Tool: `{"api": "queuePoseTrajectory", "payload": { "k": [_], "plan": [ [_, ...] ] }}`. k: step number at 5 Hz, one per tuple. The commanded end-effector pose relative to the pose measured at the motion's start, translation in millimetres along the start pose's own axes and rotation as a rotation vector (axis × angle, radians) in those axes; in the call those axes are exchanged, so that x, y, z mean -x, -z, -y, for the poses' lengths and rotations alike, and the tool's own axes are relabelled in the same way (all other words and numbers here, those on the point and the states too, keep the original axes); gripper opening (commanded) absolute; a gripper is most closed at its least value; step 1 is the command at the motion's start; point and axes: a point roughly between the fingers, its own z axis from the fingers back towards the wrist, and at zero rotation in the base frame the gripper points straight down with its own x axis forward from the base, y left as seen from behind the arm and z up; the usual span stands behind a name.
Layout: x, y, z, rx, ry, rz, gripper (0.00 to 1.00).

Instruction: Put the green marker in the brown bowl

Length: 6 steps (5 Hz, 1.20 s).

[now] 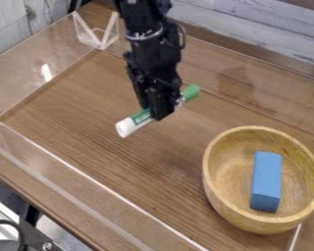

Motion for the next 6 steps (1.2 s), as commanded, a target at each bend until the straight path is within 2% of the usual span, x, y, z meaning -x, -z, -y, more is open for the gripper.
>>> {"api": "queuePoseTrajectory", "payload": {
  "k": [1, 2, 4, 5, 6],
  "plan": [
    [-16.9, -28.8, -9, -0.055, -0.012, 0.054, 0.0],
    [-27.9, -44.5, -12, -0.087, -0.02, 0.061, 0.0],
    [-46.3, -65.2, -28, -0.135, -0.022, 0.095, 0.0],
    [-52.9, -68.2, -40, -0.155, -0.03, 0.107, 0.0],
    [-57.7, -63.9, -53, -0.171, -0.033, 0.113, 0.0]
  ]
}}
